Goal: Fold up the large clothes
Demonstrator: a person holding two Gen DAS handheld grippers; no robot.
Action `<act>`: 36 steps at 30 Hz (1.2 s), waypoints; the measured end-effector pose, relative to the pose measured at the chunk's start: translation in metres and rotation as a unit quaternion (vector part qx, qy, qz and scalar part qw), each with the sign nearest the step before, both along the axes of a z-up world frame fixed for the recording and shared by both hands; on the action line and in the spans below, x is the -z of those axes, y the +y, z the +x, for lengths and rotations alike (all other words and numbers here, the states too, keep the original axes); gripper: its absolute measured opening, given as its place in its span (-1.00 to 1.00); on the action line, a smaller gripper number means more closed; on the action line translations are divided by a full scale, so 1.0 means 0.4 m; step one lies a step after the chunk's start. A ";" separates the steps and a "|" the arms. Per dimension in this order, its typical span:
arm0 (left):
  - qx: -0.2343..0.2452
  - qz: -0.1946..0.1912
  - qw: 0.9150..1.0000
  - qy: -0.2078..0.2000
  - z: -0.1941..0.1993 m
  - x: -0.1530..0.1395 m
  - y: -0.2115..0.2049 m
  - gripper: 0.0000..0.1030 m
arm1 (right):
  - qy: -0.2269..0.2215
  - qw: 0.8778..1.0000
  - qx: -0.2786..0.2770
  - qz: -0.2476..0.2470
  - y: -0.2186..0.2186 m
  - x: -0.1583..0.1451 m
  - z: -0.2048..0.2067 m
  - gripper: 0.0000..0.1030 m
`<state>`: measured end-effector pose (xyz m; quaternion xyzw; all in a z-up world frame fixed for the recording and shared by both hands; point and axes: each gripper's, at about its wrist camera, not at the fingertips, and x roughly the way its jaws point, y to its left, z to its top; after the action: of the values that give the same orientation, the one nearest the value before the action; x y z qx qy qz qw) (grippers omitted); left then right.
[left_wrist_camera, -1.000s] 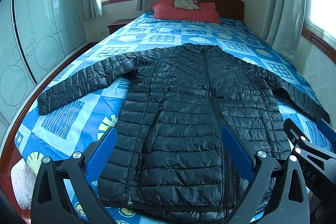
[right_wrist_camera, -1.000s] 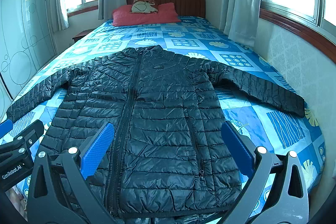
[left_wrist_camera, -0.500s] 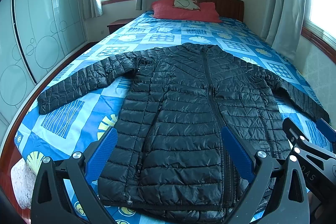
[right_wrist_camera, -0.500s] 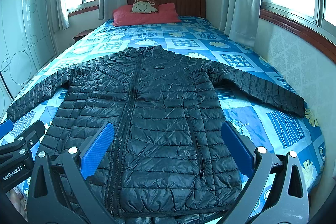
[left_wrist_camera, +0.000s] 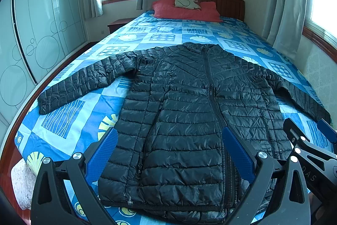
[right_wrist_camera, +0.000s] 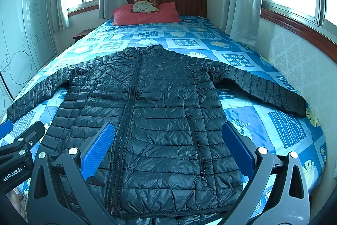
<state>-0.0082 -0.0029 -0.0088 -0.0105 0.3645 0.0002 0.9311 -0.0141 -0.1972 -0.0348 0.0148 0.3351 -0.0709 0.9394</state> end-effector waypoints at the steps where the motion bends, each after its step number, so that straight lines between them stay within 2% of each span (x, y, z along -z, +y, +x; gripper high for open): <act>1: 0.000 0.000 1.000 0.000 -0.002 0.001 0.000 0.91 | 0.000 1.000 0.000 0.000 0.000 0.000 0.000 0.96; 36: -0.001 0.003 1.000 0.002 -0.007 0.004 0.006 0.91 | 0.001 1.000 -0.002 -0.003 0.008 0.006 -0.003 0.96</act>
<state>-0.0110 -0.0005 -0.0102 -0.0083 0.3665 0.0021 0.9304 -0.0155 -0.1941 -0.0371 0.0114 0.3363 -0.0701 0.9391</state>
